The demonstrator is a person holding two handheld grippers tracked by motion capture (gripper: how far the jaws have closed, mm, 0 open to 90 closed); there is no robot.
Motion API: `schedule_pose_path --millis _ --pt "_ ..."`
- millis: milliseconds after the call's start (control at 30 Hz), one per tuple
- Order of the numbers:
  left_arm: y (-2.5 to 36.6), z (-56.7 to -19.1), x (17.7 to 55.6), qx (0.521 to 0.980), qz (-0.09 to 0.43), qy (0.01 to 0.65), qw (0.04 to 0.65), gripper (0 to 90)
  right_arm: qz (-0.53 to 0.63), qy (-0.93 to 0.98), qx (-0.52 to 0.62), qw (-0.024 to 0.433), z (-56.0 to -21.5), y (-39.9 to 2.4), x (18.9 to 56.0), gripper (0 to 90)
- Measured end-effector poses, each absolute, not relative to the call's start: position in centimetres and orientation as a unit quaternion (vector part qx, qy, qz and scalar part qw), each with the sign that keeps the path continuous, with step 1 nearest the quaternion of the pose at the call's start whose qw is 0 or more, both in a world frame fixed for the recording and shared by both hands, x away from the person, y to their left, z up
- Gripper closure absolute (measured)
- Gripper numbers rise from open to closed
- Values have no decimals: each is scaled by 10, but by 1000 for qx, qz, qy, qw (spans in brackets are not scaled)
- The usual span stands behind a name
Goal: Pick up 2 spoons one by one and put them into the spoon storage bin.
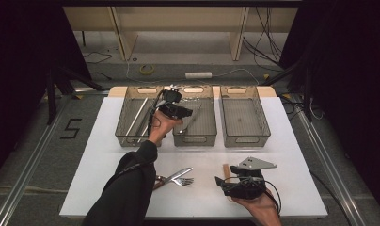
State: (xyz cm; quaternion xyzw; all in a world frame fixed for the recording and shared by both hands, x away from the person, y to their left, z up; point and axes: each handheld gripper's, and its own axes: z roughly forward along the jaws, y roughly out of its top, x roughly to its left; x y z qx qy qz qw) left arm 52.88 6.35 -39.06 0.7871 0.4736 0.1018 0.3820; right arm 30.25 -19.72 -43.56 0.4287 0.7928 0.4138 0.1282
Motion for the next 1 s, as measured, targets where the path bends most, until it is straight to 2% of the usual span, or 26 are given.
schedule_pose_path --millis 133,233,533,800,1000 --pt "74 -383 515 797 100 464 373 416 408 793 432 132 -436 -198 303 304" --pt "84 -379 501 805 101 453 371 368 404 791 439 135 -436 -198 303 305" --pt "120 -375 474 794 113 450 393 319 392 788 452 143 -437 -197 305 305" --pt "138 -383 448 796 102 435 408 274 382 779 476 147 -437 -205 309 330" --pt "149 -389 429 794 117 427 416 258 361 780 490 148 -441 -205 311 354"
